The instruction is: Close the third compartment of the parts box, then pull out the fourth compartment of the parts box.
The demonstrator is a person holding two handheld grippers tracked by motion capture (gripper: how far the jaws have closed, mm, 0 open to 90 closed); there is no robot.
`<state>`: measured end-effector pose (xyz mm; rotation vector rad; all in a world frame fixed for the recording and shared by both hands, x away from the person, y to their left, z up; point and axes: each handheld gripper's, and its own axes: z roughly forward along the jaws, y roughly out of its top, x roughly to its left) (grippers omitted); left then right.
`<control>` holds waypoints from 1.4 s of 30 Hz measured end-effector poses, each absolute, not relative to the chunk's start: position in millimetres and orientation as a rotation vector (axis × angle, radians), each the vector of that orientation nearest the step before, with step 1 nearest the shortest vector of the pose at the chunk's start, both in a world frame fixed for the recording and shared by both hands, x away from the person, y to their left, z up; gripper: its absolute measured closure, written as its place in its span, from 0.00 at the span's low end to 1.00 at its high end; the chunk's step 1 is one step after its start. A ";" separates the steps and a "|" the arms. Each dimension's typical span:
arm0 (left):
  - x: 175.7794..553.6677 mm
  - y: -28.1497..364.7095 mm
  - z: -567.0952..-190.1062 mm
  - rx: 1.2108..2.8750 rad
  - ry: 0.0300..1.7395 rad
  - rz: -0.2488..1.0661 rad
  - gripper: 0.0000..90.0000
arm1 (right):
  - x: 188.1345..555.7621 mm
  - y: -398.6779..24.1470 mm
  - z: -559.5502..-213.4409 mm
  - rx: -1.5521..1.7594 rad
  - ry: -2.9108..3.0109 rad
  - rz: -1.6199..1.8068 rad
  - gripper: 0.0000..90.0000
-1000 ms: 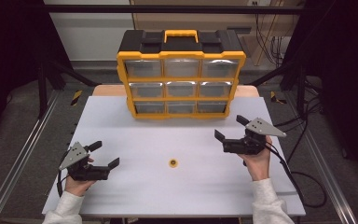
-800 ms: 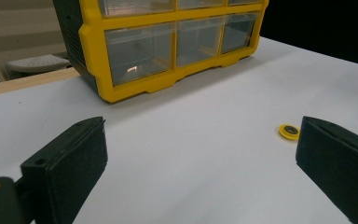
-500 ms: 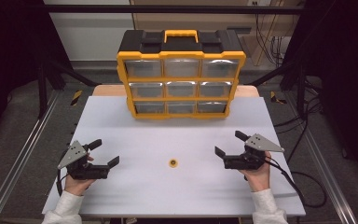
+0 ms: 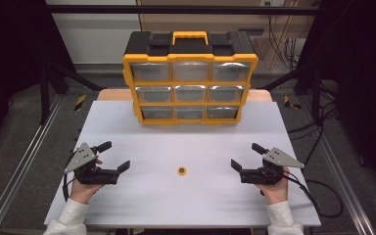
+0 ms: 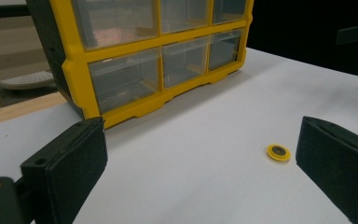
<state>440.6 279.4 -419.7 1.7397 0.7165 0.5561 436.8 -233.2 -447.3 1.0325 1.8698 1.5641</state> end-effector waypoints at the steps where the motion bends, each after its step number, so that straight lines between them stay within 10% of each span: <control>1: 441.0 278.1 -418.1 1.746 0.709 0.561 0.02 | 436.5 -234.1 -448.5 1.038 1.870 1.562 0.00; 42: 482.5 210.0 -344.6 2.015 0.331 0.812 0.02 | 429.3 -241.3 -458.3 1.040 1.909 1.536 0.00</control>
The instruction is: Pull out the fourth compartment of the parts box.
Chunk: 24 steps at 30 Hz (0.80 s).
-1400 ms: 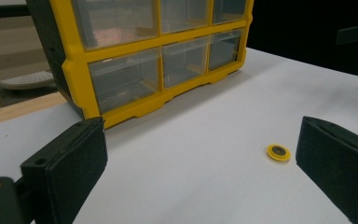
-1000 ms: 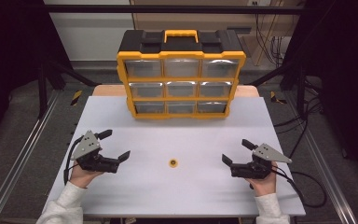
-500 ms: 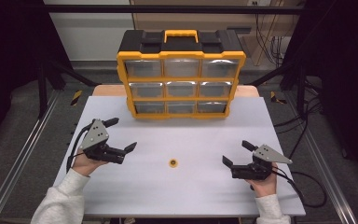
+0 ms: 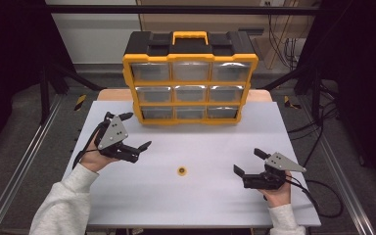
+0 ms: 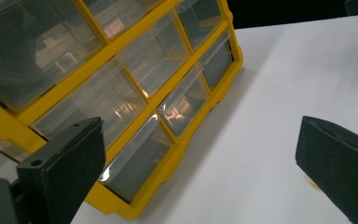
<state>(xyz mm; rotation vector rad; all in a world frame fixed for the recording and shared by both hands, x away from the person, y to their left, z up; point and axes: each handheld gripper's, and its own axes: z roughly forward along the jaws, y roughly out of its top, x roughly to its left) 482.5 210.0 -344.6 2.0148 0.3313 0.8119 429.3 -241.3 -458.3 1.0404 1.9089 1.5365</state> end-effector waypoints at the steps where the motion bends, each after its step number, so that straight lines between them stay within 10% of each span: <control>1: 483.9 208.4 -344.8 2.024 0.322 0.820 0.02 | 429.1 -241.5 -458.2 1.041 1.908 1.537 0.00; 24: 520.9 180.4 -350.7 2.092 0.066 1.039 0.02 | 428.9 -243.6 -459.8 1.043 1.911 1.532 0.00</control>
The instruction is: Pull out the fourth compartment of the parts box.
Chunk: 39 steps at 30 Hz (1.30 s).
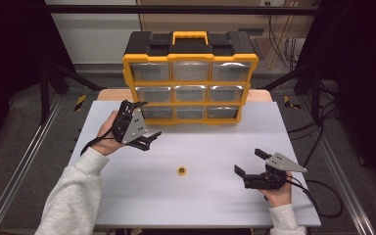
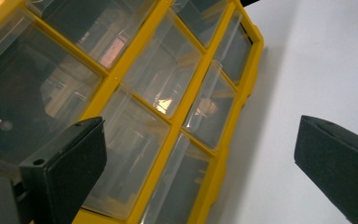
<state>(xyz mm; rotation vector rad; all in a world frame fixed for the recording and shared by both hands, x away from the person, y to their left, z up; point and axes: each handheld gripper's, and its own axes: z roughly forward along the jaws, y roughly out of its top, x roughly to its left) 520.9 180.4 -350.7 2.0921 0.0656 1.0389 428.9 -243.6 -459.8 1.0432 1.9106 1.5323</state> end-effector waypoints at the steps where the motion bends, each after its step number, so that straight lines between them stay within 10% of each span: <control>1: 522.7 180.3 -351.3 2.089 0.062 1.047 0.02 | 428.9 -243.6 -459.8 1.043 1.910 1.532 0.00; 39: 583.8 162.5 -363.1 2.199 -0.199 1.419 0.09 | 428.7 -242.2 -461.3 1.038 1.917 1.533 0.00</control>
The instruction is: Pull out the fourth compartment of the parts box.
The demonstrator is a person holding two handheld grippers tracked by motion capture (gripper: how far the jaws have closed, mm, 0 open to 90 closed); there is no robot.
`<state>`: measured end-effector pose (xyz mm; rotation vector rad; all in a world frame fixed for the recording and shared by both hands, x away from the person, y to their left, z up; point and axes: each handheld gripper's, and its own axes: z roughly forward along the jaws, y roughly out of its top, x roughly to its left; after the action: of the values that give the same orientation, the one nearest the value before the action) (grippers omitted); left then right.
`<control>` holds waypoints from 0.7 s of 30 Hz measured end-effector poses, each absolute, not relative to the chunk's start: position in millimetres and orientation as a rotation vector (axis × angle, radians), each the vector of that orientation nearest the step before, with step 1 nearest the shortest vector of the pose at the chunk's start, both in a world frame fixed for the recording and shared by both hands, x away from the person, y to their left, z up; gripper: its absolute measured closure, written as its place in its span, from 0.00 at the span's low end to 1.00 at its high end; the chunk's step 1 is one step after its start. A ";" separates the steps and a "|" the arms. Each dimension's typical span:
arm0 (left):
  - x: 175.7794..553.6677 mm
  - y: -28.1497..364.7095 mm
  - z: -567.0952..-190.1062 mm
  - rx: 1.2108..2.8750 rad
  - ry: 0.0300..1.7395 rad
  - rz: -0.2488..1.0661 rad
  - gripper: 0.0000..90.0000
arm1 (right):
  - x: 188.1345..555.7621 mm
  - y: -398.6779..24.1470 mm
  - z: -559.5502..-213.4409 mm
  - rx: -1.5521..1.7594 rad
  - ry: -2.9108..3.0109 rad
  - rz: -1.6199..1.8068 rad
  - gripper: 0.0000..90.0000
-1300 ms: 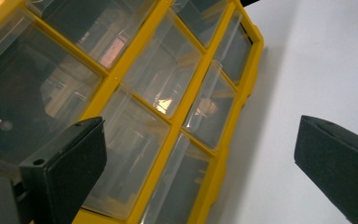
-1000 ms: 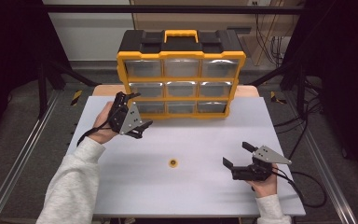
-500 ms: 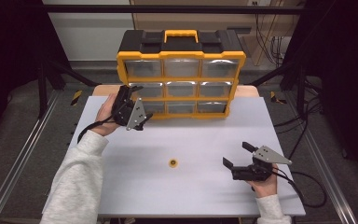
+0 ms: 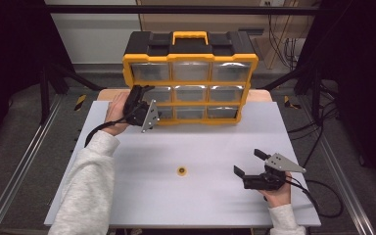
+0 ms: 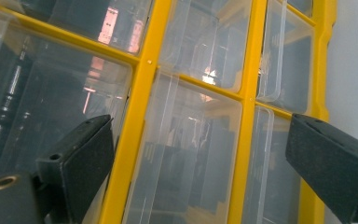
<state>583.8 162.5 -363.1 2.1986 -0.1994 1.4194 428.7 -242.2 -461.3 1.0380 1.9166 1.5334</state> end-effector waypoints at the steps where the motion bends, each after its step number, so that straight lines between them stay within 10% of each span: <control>1: 584.7 162.0 -364.1 2.197 -0.209 1.426 0.09 | 428.8 -242.2 -461.4 1.038 1.916 1.534 0.00; 21: 601.1 162.5 -377.3 2.165 -0.291 1.564 0.32 | 428.7 -242.5 -462.0 1.044 1.917 1.532 0.00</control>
<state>601.1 162.5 -377.3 2.1646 -0.2913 1.5641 428.7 -242.5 -462.0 1.0435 1.9171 1.5322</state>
